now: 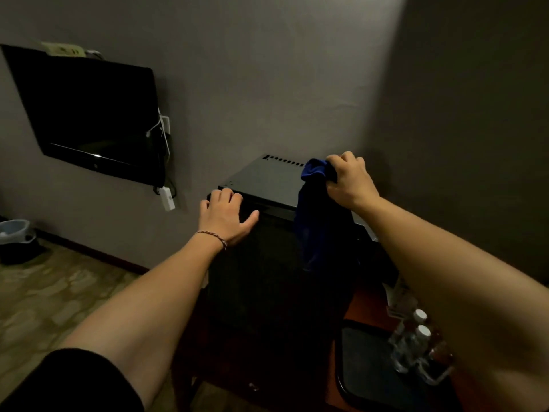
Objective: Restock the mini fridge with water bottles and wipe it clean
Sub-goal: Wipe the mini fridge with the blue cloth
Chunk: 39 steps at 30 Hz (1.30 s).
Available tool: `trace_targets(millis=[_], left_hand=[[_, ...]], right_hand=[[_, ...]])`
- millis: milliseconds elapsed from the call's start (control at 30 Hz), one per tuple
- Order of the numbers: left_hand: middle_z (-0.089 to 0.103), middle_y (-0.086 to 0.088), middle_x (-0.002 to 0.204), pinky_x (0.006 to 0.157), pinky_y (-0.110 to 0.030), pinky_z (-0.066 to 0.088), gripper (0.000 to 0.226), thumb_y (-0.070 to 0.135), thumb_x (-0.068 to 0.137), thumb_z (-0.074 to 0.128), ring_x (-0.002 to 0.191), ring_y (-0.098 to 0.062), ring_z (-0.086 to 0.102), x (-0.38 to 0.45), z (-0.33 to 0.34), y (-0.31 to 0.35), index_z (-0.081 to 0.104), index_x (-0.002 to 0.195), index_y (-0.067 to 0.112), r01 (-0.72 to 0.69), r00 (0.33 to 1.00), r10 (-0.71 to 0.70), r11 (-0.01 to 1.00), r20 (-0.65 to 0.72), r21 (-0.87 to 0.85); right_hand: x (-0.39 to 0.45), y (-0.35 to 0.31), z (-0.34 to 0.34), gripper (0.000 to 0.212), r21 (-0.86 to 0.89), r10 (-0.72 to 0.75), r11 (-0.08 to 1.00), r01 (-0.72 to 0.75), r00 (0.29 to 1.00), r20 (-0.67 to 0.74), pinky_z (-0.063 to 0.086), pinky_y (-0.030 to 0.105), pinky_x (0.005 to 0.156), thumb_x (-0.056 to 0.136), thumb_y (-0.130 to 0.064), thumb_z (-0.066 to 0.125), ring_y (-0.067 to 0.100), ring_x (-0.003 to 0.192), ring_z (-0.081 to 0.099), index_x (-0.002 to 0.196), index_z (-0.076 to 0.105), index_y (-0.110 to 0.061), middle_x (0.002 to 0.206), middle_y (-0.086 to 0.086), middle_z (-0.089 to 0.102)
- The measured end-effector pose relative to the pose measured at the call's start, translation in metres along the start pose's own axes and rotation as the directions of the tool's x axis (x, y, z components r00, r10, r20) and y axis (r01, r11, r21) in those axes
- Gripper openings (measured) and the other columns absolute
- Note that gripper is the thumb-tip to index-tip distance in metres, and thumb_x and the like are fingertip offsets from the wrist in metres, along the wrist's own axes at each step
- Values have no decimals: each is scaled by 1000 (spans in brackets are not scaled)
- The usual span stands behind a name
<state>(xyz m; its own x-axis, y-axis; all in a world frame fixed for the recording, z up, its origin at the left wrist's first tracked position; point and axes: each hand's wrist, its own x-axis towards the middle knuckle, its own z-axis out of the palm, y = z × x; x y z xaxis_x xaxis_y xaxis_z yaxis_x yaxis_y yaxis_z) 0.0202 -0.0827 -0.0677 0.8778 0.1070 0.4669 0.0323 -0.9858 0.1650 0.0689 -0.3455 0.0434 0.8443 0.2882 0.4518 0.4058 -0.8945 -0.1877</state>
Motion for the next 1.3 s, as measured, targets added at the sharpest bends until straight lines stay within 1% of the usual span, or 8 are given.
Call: trace_targets(millis=[200, 300, 400, 533, 667, 867, 1067, 1300], left_hand=[[45, -2, 131, 98, -46, 38, 64, 70, 89, 36, 124, -23, 39, 51, 20, -43, 49, 125, 20, 17, 997, -8, 993, 70, -121], [45, -2, 133, 99, -46, 41, 63, 68, 91, 38, 124, -24, 42, 83, 16, -52, 47, 128, 17, -16, 996, 35, 972, 77, -236], [35, -8, 151, 112, -46, 33, 76, 69, 92, 34, 138, -27, 34, 121, 13, -61, 40, 143, 12, -37, 961, 122, 946, 249, -322], [4, -6, 166, 123, -42, 8, 98, 80, 86, 25, 152, -23, -1, 125, 22, -53, 16, 157, 12, -149, 839, 273, 947, 470, -284], [-11, -4, 165, 123, -46, 7, 105, 85, 82, 17, 150, -19, -16, 127, 25, -57, 0, 157, 13, -200, 785, 306, 948, 538, -247], [-12, -5, 165, 122, -43, 8, 119, 93, 73, 21, 150, -20, -18, 124, 24, -59, -3, 157, 12, -269, 778, 338, 941, 529, -206], [-13, -4, 165, 122, -41, 8, 133, 99, 59, 17, 150, -20, -19, 124, 22, -59, -5, 157, 12, -285, 763, 341, 940, 549, -188], [-13, 0, 165, 123, -40, 6, 124, 97, 67, 21, 149, -18, -19, 124, 23, -55, -4, 157, 15, -283, 788, 327, 945, 521, -165]], right_hand=[[66, -26, 26, 44, 21, 22, 1000, -19, 984, -175, 45, 58, 89, 90, -14, 57, 39, 115, 37, 133, 51, -17, 128, 14, 40], [75, -40, 59, 68, -3, 32, 999, -32, 991, 127, 33, 62, 107, 92, -38, 60, 39, 139, 20, 152, 29, -30, 156, 10, 17], [63, -52, 103, 85, -112, 61, 994, -5, 859, 508, 6, 63, 117, 88, -78, 37, 31, 151, -13, 154, -7, -47, 166, -5, -13], [63, -49, 111, 84, -138, 42, 990, 37, 848, 528, -2, 63, 117, 80, -89, 17, 28, 149, -23, 148, -18, -53, 164, -9, -20], [67, -50, 116, 71, -162, 23, 984, 73, 852, 523, -2, 60, 119, 78, -89, 10, 24, 150, -23, 133, -30, -65, 163, -13, -22], [81, -46, 119, 66, -156, -10, 982, 103, 862, 506, -1, 54, 118, 89, -78, 16, 19, 150, -19, 145, -16, -61, 163, -18, -17], [114, -37, 136, 70, -127, -8, 988, 85, 858, 513, 4, 59, 117, 83, -84, 17, 22, 151, -13, 144, -11, -64, 163, -20, -10], [183, -31, 171, 68, -121, -38, 987, 108, 878, 477, 11, 60, 116, 88, -81, 22, 23, 149, -4, 148, -1, -61, 163, -15, 0]])
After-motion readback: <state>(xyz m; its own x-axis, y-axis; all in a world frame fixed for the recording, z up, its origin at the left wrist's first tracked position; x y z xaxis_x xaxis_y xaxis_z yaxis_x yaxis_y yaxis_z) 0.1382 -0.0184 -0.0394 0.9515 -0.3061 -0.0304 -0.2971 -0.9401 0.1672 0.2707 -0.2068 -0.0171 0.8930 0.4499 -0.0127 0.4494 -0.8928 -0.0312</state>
